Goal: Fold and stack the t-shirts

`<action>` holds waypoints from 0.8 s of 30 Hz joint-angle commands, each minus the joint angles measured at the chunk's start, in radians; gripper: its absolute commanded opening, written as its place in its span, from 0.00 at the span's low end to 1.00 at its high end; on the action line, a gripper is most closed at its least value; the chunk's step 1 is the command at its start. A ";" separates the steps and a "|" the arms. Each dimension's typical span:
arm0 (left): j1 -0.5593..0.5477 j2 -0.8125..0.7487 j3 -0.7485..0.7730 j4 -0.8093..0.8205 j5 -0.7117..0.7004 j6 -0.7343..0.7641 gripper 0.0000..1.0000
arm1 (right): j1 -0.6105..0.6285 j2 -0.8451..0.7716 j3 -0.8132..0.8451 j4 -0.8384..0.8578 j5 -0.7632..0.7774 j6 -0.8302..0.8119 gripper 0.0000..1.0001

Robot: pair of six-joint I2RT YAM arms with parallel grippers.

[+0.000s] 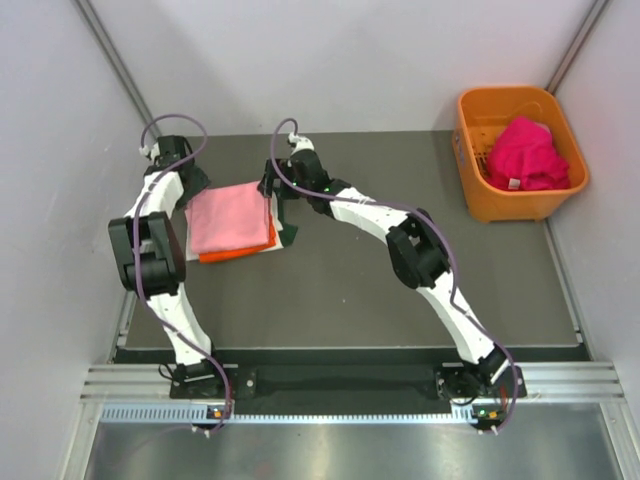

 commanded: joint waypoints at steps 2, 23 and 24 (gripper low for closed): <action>0.011 -0.120 0.001 0.147 0.040 -0.023 0.77 | 0.003 -0.130 0.037 0.081 0.018 -0.060 0.99; -0.255 -0.728 -0.408 0.162 0.249 0.000 0.79 | -0.241 -1.337 -1.267 0.150 0.018 -0.158 0.99; -0.290 -0.732 -0.443 0.174 0.238 0.000 0.79 | -0.264 -1.374 -1.304 0.147 0.044 -0.175 1.00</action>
